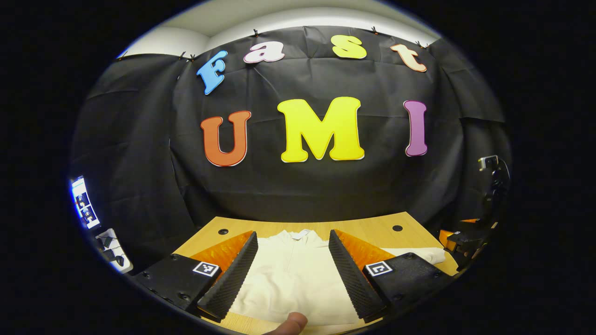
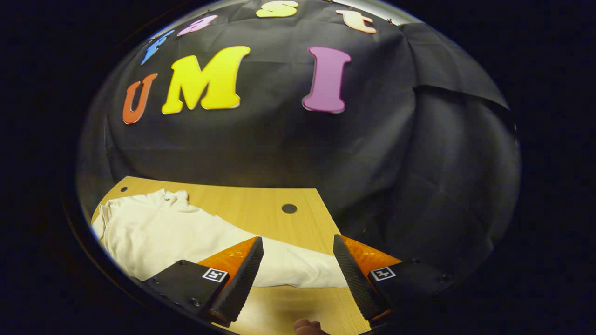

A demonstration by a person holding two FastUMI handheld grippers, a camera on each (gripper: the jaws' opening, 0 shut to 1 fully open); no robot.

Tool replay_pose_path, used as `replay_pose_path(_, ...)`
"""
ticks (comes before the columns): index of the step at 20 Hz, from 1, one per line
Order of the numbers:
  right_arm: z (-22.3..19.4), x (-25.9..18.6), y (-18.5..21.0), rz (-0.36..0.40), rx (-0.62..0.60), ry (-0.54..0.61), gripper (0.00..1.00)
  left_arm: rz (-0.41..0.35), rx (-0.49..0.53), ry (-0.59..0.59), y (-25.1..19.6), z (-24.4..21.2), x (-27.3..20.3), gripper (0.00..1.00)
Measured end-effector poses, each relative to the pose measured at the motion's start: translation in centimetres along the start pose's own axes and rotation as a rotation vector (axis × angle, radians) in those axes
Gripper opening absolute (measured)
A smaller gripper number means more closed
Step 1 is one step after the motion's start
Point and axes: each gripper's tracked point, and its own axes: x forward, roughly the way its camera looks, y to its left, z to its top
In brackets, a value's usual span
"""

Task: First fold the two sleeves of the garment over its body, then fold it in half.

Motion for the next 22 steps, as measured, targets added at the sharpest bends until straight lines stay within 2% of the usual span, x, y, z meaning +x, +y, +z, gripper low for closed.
replay_pose_path(4, -6.8, 7.2, -4.1, -0.05, 0.094, 0.231, 0.95, -0.008, 0.01, 0.01, -2.3, -0.2, -0.7, 0.98)
replay_pose_path(6, -10.1, 9.7, -5.5, -0.115, 0.102, 0.328, 0.95, -0.007, 0.021, 0.024, -3.1, -0.4, -0.9, 0.99)
replay_pose_path(9, -13.1, 12.1, -5.3, -0.149, 0.154, 0.422, 0.95, 0.009, 0.043, 0.024, -3.1, -0.2, -1.2, 0.99)
replay_pose_path(13, -14.9, 12.9, -4.8, -0.105, 0.188, 0.501, 0.95, 0.031, 0.034, 0.043, -2.6, -0.9, -1.7, 0.99)
replay_pose_path(14, -14.7, 13.2, -4.5, -0.086, 0.215, 0.505, 0.91, 0.038, 0.031, 0.047, -2.3, -1.1, -1.8, 0.99)
replay_pose_path(15, -14.7, 13.4, -4.5, -0.09, 0.245, 0.512, 0.93, 0.054, 0.031, 0.049, -1.9, -1.3, -2.0, 0.99)
replay_pose_path(17, -14.7, 12.6, -5.4, -0.107, 0.257, 0.516, 0.89, 0.086, 0.03, 0.048, -0.7, -1.4, -2.3, 0.99)
replay_pose_path(18, -14.4, 12.4, -5.5, -0.117, 0.264, 0.523, 0.84, 0.098, 0.023, 0.045, -0.2, -1.4, -2.4, 0.99)
replay_pose_path(19, -14.4, 12.5, -5.2, -0.118, 0.263, 0.532, 0.87, 0.108, 0.014, 0.046, 0.3, -1.5, -2.5, 0.99)
replay_pose_path(22, -14.3, 13.0, -4.1, -0.106, 0.26, 0.561, 0.81, 0.141, 0.002, 0.043, 1.6, -1.6, -2.7, 0.99)
